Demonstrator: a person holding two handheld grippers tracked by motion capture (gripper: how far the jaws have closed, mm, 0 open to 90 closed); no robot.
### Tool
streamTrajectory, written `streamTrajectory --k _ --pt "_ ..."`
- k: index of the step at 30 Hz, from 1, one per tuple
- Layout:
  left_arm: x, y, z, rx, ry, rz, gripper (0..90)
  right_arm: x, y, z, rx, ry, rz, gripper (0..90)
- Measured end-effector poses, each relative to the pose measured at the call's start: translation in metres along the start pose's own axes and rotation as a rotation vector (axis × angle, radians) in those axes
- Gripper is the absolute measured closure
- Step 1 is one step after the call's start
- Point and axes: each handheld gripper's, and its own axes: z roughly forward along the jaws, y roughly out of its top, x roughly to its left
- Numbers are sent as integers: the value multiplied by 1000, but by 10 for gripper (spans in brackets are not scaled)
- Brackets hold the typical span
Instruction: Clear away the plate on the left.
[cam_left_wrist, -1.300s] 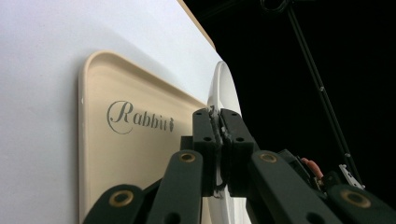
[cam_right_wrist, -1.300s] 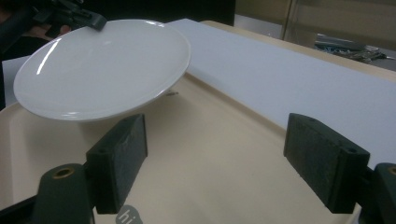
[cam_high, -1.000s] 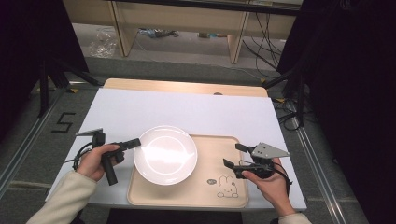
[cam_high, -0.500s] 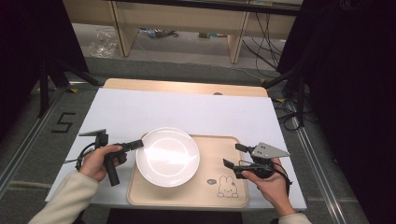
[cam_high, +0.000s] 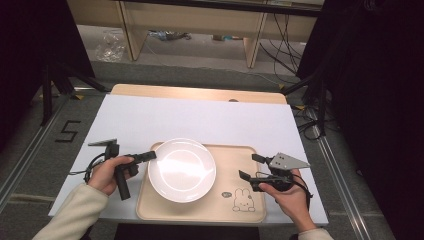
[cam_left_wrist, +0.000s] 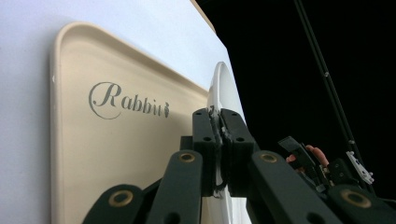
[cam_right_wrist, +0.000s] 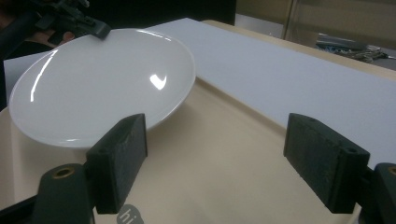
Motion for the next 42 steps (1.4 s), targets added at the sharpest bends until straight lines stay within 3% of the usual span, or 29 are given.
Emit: streamTrajectory --k 2,3,7,8,31,37,42 --pt "0 -1 1 -12 -4 -6 851 0 0 0 1 0 -1 225" --pt "-1 0 1 9 3 -3 851 0 -1 2 -16 9 5 225" --pt "0 -1 2 7 2 -1 851 0 0 0 1 1 -2 225" --pt "0 -1 2 7 1 0 851 1 -1 3 -31 11 8 225" --pt "3 -5 9 51 20 3 833 1 -1 3 -29 10 8 226" --pt "4 -6 10 39 20 12 832 1 -1 3 -29 12 9 226" --pt "4 -5 11 59 60 41 838 1 -1 3 -30 13 10 226"
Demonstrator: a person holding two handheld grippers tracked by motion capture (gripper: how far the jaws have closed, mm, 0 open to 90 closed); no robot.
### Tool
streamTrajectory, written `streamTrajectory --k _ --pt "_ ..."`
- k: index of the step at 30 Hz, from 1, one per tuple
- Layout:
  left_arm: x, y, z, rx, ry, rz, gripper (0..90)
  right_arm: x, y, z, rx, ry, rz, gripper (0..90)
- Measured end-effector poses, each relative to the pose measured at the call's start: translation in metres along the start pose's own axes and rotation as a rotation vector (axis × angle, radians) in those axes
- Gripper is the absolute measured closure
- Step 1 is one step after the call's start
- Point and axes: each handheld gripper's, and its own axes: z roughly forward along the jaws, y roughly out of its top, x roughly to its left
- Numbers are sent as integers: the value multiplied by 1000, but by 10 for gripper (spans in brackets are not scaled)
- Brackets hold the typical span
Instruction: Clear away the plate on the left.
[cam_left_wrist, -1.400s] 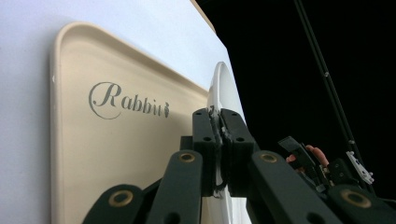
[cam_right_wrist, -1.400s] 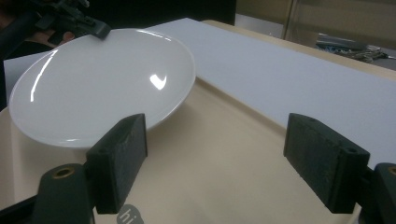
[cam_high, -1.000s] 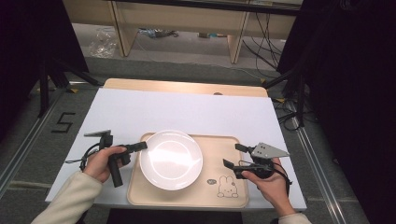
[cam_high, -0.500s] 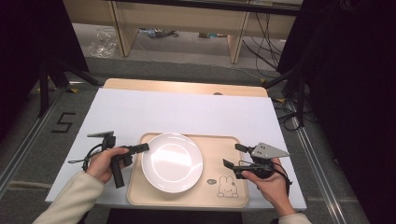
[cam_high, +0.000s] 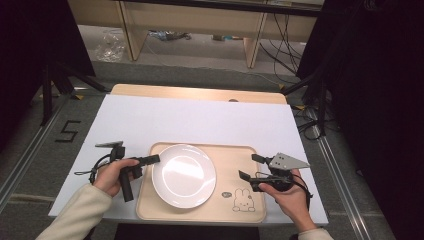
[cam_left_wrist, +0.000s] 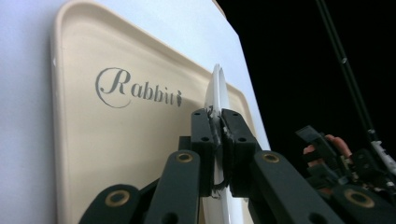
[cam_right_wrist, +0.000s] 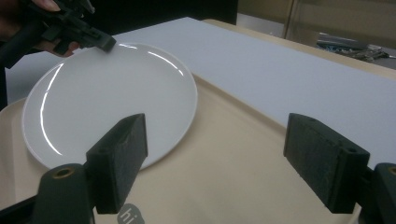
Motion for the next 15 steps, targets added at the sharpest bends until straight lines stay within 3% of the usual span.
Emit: streamTrajectory --k 6,10,11,12,14,15 --pt "3 0 2 12 13 43 847 0 0 -1 19 1 -4 226" --pt "5 0 3 24 60 86 855 0 0 -1 11 0 -2 226" --pt "5 -1 4 26 67 89 856 -1 1 -3 36 -11 -11 226" --pt "6 -1 4 27 69 85 857 0 0 0 4 -1 -1 226" --pt "6 -1 4 32 71 87 858 0 0 0 4 1 -1 225" --pt "7 -1 4 35 74 92 857 1 0 1 5 30 26 226"
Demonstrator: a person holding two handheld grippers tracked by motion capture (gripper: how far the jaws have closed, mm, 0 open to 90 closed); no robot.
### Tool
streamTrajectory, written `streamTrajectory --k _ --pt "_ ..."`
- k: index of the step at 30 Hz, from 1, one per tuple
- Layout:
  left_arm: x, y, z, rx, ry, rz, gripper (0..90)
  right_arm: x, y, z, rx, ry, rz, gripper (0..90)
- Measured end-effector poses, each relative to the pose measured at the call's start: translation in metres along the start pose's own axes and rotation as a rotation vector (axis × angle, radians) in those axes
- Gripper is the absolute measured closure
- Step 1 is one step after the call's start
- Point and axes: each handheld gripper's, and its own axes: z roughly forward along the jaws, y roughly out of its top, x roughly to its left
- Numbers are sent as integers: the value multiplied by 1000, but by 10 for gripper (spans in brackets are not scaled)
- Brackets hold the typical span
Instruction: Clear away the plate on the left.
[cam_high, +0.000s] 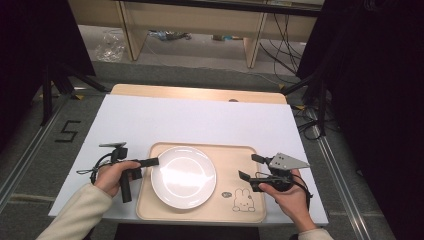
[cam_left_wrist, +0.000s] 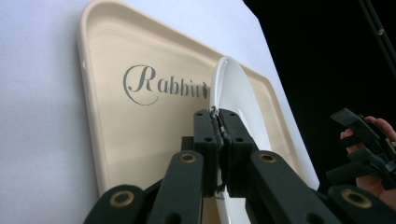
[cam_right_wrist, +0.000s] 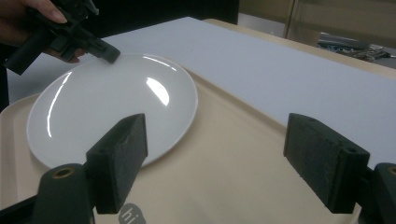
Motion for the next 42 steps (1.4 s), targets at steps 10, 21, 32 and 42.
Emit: streamTrajectory --k 10,21,32,42 --pt "1 0 2 10 74 137 778 -1 1 -2 18 -26 -31 226" --pt "-19 2 -4 -89 71 446 533 0 0 -2 20 -14 1 226" --pt "-33 2 -12 -172 141 634 310 1 1 -2 17 -11 4 225" --pt "-36 0 -7 -135 150 647 220 -2 0 -2 6 -29 -30 225"
